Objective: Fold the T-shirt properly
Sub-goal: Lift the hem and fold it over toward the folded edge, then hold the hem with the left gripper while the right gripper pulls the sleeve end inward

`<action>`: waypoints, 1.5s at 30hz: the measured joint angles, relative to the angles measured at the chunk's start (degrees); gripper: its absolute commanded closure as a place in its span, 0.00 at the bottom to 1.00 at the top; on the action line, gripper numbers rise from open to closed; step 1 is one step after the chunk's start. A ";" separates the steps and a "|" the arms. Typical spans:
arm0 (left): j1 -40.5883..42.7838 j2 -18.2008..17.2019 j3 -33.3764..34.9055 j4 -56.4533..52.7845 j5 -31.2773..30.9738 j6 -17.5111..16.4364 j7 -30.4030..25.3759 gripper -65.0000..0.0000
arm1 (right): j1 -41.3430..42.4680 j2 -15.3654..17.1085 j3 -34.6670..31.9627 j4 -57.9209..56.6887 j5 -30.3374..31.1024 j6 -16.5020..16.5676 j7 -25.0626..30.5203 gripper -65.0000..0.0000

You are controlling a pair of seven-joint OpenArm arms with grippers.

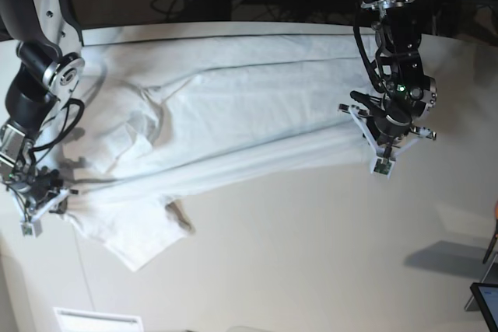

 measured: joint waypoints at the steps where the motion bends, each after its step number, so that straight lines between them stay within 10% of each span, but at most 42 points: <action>1: 0.00 0.00 0.11 -0.13 0.00 0.00 0.00 1.00 | 0.02 0.00 0.00 0.39 0.07 0.02 -0.17 0.90; 10: 0.09 0.04 0.13 -5.31 -0.15 0.00 -2.23 1.00 | -2.40 -0.85 -0.04 2.08 0.04 -0.20 -1.18 0.88; 21: 0.04 0.02 0.11 -7.19 0.00 0.02 -2.86 1.00 | -4.26 -0.85 0.11 8.02 0.00 -1.07 -3.98 0.56; 25: 0.00 0.04 0.13 -7.19 0.00 0.02 -2.86 1.00 | -5.27 -1.51 0.11 15.65 -0.02 -9.92 -3.91 0.50; 33: -0.02 0.04 0.13 -7.13 0.02 0.02 -2.86 1.00 | -3.26 -3.82 -0.09 17.88 0.07 -9.18 -3.87 0.47; 45: -0.07 0.09 0.22 -7.02 0.24 0.02 -2.78 1.00 | -0.87 -7.54 -27.30 14.16 0.26 -5.29 -1.77 0.47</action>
